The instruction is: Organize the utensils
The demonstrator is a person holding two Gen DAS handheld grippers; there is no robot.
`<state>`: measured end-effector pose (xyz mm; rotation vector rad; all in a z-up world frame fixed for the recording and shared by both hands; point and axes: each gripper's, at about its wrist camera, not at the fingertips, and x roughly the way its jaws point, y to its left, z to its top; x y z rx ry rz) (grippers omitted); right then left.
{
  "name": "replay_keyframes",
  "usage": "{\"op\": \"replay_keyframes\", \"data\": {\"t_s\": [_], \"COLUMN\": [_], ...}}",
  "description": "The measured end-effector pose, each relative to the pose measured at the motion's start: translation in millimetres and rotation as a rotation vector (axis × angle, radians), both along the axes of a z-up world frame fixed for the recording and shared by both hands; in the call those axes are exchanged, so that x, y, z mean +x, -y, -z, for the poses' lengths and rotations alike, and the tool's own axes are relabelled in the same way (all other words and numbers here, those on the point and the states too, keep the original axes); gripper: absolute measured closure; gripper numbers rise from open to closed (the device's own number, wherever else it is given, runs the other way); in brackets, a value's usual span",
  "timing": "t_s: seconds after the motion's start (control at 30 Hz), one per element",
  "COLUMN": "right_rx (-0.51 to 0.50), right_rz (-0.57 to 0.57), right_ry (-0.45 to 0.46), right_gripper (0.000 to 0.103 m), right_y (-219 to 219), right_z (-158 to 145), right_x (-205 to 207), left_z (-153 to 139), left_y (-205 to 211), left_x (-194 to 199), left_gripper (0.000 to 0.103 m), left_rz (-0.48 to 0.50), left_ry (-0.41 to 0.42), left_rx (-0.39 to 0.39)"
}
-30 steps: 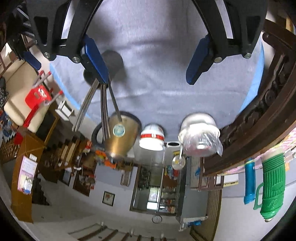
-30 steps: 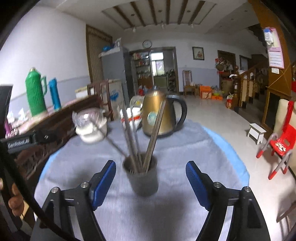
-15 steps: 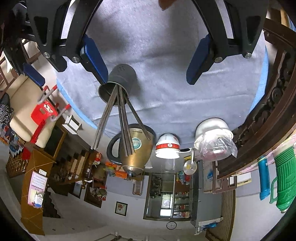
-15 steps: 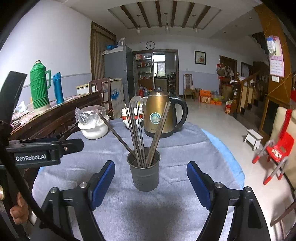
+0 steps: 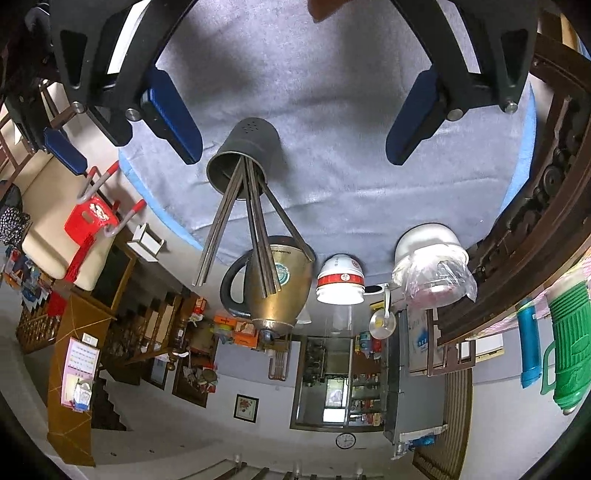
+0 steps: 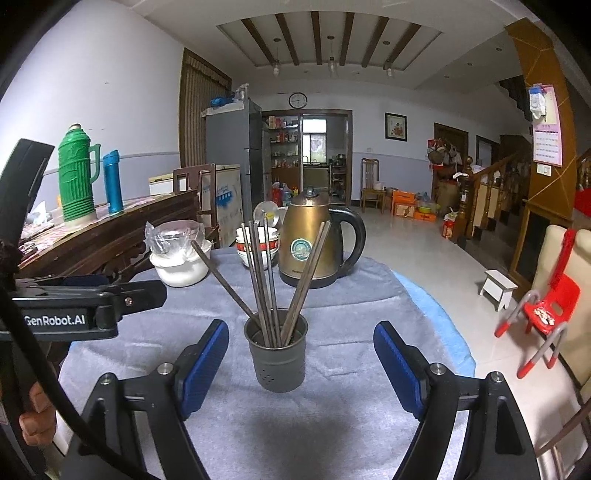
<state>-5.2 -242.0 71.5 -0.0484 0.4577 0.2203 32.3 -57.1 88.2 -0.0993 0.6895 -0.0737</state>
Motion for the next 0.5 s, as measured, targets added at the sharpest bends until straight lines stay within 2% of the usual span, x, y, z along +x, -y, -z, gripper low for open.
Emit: {"op": "replay_keyframes", "data": {"t_s": [0.2,0.5], "right_rx": [0.003,0.000], "right_rz": [0.012,0.016], "right_ry": [-0.010,-0.019], "right_gripper": [0.020,0.020], "right_y": [4.0,5.7], "right_z": [2.0,3.5], "right_x": [3.0,6.8], "left_z": [0.5,1.9], "left_y": [0.2,5.7], "left_x": [4.1,6.8], "left_gripper": [0.004,0.004], "left_rz": [0.006,0.017], "left_ry": [-0.009,-0.011], "left_rx": [-0.013,0.010]}}
